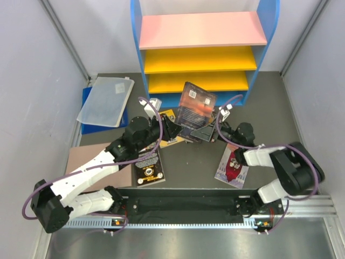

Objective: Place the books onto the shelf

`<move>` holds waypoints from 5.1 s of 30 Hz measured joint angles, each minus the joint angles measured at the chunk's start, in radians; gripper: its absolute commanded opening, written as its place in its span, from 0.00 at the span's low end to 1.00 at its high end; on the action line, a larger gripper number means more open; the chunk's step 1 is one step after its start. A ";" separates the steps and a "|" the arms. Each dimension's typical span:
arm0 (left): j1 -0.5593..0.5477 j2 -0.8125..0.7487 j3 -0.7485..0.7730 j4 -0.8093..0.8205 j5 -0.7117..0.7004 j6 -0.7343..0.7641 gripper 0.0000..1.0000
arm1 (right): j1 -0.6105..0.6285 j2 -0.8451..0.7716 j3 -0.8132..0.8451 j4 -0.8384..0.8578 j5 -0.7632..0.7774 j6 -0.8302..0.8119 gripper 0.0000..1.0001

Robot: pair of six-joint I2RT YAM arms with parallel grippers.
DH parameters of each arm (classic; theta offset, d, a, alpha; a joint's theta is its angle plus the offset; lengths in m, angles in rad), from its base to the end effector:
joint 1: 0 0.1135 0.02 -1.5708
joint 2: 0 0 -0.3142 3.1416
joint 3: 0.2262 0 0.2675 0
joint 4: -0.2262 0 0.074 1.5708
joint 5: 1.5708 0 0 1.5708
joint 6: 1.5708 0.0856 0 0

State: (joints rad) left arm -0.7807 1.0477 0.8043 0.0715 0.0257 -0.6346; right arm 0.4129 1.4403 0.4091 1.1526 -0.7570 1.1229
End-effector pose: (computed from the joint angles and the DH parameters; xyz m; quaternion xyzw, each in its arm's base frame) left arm 0.2029 -0.2041 0.3538 0.0641 0.7625 -0.4259 0.4828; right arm 0.2510 0.1741 0.2487 -0.0453 0.6737 0.6595 0.3303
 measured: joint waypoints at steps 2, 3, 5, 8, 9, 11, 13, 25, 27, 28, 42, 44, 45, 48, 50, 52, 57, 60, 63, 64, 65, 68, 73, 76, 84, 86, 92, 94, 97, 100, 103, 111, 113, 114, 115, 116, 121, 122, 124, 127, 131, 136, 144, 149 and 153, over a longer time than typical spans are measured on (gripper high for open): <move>0.000 0.000 0.004 0.000 0.016 -0.013 0.00 | -0.002 0.105 -0.003 0.056 -0.006 0.077 1.00; 0.000 0.000 0.006 -0.002 0.020 -0.014 0.00 | -0.003 0.140 -0.003 0.065 -0.007 0.101 1.00; 0.002 0.000 0.018 -0.020 0.030 -0.015 0.00 | -0.003 0.183 -0.005 0.071 -0.010 0.137 1.00; 0.003 -0.006 0.036 -0.036 0.041 -0.023 0.00 | -0.003 0.179 -0.007 0.099 -0.016 0.152 1.00; 0.004 -0.011 0.040 -0.037 0.047 -0.026 0.00 | -0.003 0.176 -0.007 0.106 -0.016 0.155 1.00; 0.006 -0.024 0.045 -0.037 0.064 -0.030 0.00 | -0.003 0.176 -0.003 0.121 -0.022 0.163 1.00; 0.007 -0.037 0.045 -0.036 0.074 -0.037 0.00 | -0.003 0.175 0.004 0.134 -0.031 0.163 1.00; 0.008 -0.144 -0.013 -0.016 0.076 -0.109 0.00 | -0.003 0.063 0.012 0.134 -0.029 0.122 1.00; 0.008 -0.146 -0.028 -0.008 0.085 -0.127 0.00 | -0.003 0.051 0.012 0.134 -0.028 0.116 1.00; 0.008 -0.147 -0.037 -0.003 0.091 -0.135 0.00 | -0.003 0.045 0.012 0.133 -0.027 0.113 1.00; 0.009 -0.122 -0.155 0.169 0.167 -0.262 0.00 | -0.003 0.010 0.012 0.110 -0.026 0.103 1.00; 0.009 -0.122 -0.166 0.187 0.171 -0.276 0.00 | -0.003 0.004 0.012 0.107 -0.026 0.103 1.00; 0.009 -0.122 -0.172 0.199 0.174 -0.282 0.00 | -0.003 0.001 0.012 0.104 -0.027 0.103 1.00; 0.012 -0.122 -0.188 0.236 0.188 -0.298 0.00 | -0.003 -0.002 0.015 0.104 -0.032 0.105 1.00; 0.015 -0.122 -0.188 0.245 0.199 -0.301 0.00 | -0.003 -0.002 0.018 0.107 -0.034 0.107 1.00; 0.017 -0.122 -0.186 0.249 0.213 -0.300 0.00 | -0.003 -0.002 0.018 0.113 -0.038 0.109 1.00; 0.024 -0.114 -0.162 0.247 0.251 -0.295 0.00 | -0.004 -0.009 0.019 0.133 -0.043 0.121 1.00; 0.027 -0.113 -0.149 0.248 0.270 -0.295 0.00 | -0.004 -0.021 0.026 0.143 -0.047 0.127 1.00; 0.028 -0.114 -0.139 0.251 0.284 -0.297 0.00 | -0.005 -0.033 0.031 0.148 -0.050 0.130 1.00; 0.029 -0.114 -0.138 0.251 0.288 -0.298 0.00 | -0.005 -0.037 0.031 0.149 -0.051 0.131 1.00; 0.029 -0.114 -0.138 0.252 0.293 -0.298 0.00 | -0.005 -0.040 0.031 0.149 -0.053 0.131 1.00; 0.029 -0.119 -0.138 0.253 0.301 -0.304 0.00 | -0.005 -0.049 0.031 0.148 -0.058 0.131 1.00; 0.027 -0.154 -0.157 0.249 0.303 -0.306 0.00 | -0.003 -0.069 0.038 0.137 -0.063 0.135 1.00; 0.023 -0.175 -0.181 0.236 0.302 -0.294 0.00 | -0.003 -0.069 0.053 0.123 -0.064 0.139 1.00; 0.013 -0.124 -0.190 0.207 0.314 -0.245 0.00 | -0.009 -0.066 0.072 0.072 -0.046 0.164 0.66; 0.015 -0.113 -0.183 0.195 0.304 -0.229 0.00 | -0.019 -0.056 0.074 0.067 -0.050 0.171 0.14; 0.020 -0.097 -0.109 0.088 0.246 -0.173 0.35 | -0.029 -0.009 0.125 0.054 -0.066 0.206 0.00; 0.019 -0.099 -0.093 0.071 0.230 -0.154 0.56 | -0.029 -0.005 0.141 0.055 -0.065 0.210 0.00; 0.013 -0.111 -0.090 0.071 0.198 -0.128 0.72 | -0.021 -0.004 0.169 0.055 -0.058 0.218 0.00; 0.008 -0.138 -0.109 0.093 0.178 -0.130 0.73 | -0.016 0.011 0.209 0.059 -0.050 0.222 0.00; 0.008 -0.173 -0.144 0.127 0.164 -0.140 0.73 | -0.016 0.028 0.246 0.058 -0.031 0.224 0.00; 0.008 -0.233 -0.214 0.211 0.094 -0.163 0.72 | -0.012 0.060 0.287 0.058 0.021 0.224 0.00; 0.008 -0.221 -0.214 0.244 0.084 -0.163 0.72 | -0.006 0.064 0.287 0.056 0.028 0.224 0.00; 0.007 -0.209 -0.213 0.259 0.081 -0.163 0.71 | -0.002 0.068 0.287 0.057 0.030 0.224 0.00; 0.007 -0.203 -0.213 0.273 0.080 -0.163 0.72 | 0.002 0.071 0.287 0.057 0.031 0.224 0.00; 0.007 -0.181 -0.212 0.282 0.076 -0.163 0.71 | 0.005 0.074 0.287 0.056 0.031 0.223 0.00; 0.007 -0.162 -0.212 0.288 0.034 -0.150 0.68 | 0.014 0.077 0.287 0.055 0.034 0.223 0.00; 0.007 -0.164 -0.211 0.289 0.024 -0.147 0.62 | 0.015 0.077 0.287 0.055 0.035 0.223 0.00; 0.007 -0.164 -0.211 0.295 0.013 -0.145 0.36 | 0.016 0.077 0.287 0.055 0.037 0.223 0.00; 0.007 -0.150 -0.211 0.323 0.013 -0.151 0.18 | 0.017 0.077 0.288 0.055 0.044 0.224 0.00; 0.012 -0.106 -0.203 0.378 0.024 -0.160 0.00 | 0.007 0.090 0.306 0.054 0.051 0.224 0.00; 0.022 -0.045 -0.154 0.404 0.033 -0.159 0.00 | -0.016 0.093 0.311 0.057 0.070 0.230 0.32; 0.021 -0.026 0.012 0.214 0.048 -0.093 0.00 | -0.022 0.050 0.289 0.080 0.101 0.207 1.00; 0.003 -0.005 0.188 0.030 0.066 0.009 0.00 | -0.010 -0.061 0.218 0.066 0.078 0.068 1.00; 0.002 0.044 0.319 -0.052 0.082 0.071 0.00 | -0.009 -0.196 0.191 -0.060 0.072 -0.086 1.00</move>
State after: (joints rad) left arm -0.7792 1.0920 1.1233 0.0193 0.1081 -0.5632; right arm 0.4042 1.2438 0.6003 1.0924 -0.6846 1.0370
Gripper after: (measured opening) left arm 0.300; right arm 0.995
